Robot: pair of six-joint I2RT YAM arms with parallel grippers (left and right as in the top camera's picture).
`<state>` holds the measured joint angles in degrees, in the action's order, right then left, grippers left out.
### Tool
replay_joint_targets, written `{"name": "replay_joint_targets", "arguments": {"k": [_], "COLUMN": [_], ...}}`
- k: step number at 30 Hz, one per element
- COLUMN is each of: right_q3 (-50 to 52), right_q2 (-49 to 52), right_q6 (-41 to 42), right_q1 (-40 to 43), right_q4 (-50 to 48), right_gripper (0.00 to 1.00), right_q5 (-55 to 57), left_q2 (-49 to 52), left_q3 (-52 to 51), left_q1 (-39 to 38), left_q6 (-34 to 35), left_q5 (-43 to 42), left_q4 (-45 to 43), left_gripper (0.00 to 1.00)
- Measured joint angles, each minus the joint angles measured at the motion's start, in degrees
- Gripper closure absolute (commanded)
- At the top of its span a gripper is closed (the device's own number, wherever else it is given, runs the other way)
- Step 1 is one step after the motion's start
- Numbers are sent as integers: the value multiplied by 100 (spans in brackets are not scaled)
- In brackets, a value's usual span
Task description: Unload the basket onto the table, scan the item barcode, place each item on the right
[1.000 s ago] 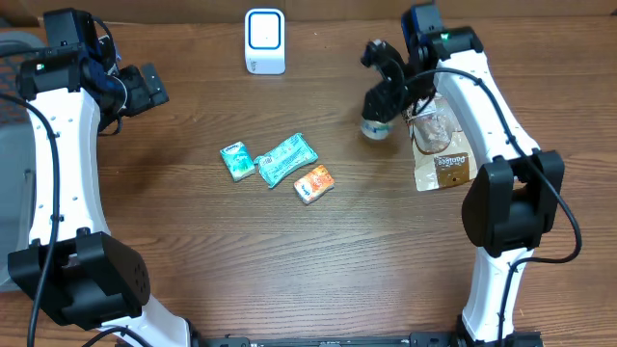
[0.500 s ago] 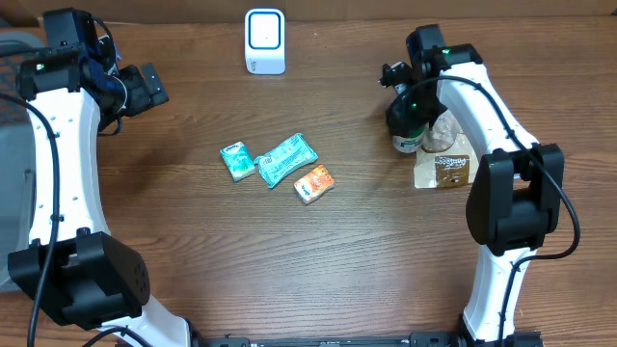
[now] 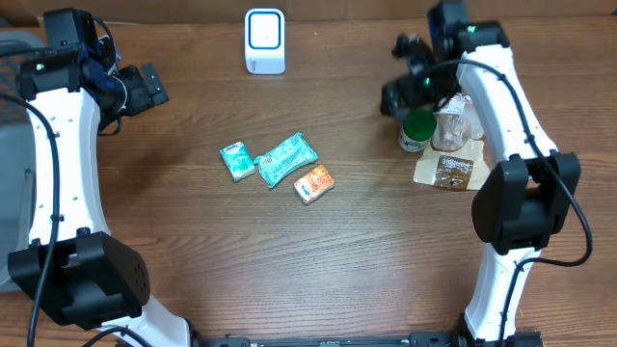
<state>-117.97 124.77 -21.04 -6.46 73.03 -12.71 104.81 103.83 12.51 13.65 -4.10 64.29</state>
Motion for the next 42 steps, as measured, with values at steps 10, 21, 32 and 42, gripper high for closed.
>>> {"name": "replay_joint_targets", "arguments": {"k": [10,21,32,42], "right_q3": [223,1261,1419,1453], "right_q2": [-11,-11,199,328], "right_q6": [1869,3674,3987,3991], "right_q1": [-214,-2288,-2879,-2649], "right_q4": [-881,-1193,-796,-9], "right_gripper": [44,67,73,68], "right_q5": [-2704,-1569,-1237,184], "left_q2": [0,0,0,0], "left_q3": [0,0,0,0], "left_q1": [0,0,0,0], "left_q6": [0,0,0,0], "left_q5": [-2,-2,-2,-2], "left_q4": [-2,-2,0,0], "left_gripper": [0,1,0,0]}}
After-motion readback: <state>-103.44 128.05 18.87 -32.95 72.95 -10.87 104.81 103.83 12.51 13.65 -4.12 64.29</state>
